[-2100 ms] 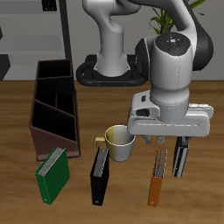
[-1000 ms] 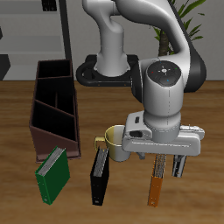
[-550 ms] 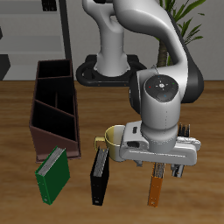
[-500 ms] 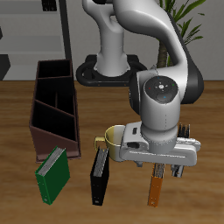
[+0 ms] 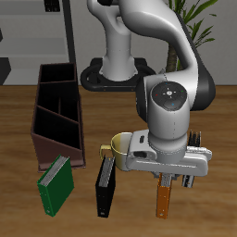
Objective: Place the orange book into the right desk caddy's back compartment
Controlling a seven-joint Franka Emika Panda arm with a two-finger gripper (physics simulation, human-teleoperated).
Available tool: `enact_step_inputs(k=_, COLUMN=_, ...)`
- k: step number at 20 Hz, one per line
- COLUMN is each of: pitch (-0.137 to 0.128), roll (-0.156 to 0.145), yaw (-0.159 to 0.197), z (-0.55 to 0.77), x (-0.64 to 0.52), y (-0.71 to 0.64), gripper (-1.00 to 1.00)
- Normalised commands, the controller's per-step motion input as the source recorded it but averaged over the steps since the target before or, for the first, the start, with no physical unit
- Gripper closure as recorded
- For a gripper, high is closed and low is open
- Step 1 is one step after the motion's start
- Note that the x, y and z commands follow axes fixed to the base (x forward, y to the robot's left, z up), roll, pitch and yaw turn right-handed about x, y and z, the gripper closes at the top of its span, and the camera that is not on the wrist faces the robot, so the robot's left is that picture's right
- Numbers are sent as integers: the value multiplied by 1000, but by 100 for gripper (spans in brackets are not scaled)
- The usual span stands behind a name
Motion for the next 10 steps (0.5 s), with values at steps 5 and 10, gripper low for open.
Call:
enact_step_inputs(k=5, pitch=-19, roll=10, yaw=10, z=118, x=9, y=31, gripper=100)
enact_step_inputs(k=10, pitch=-45, roll=10, yaw=27, z=285, x=-72, y=44, gripper=100)
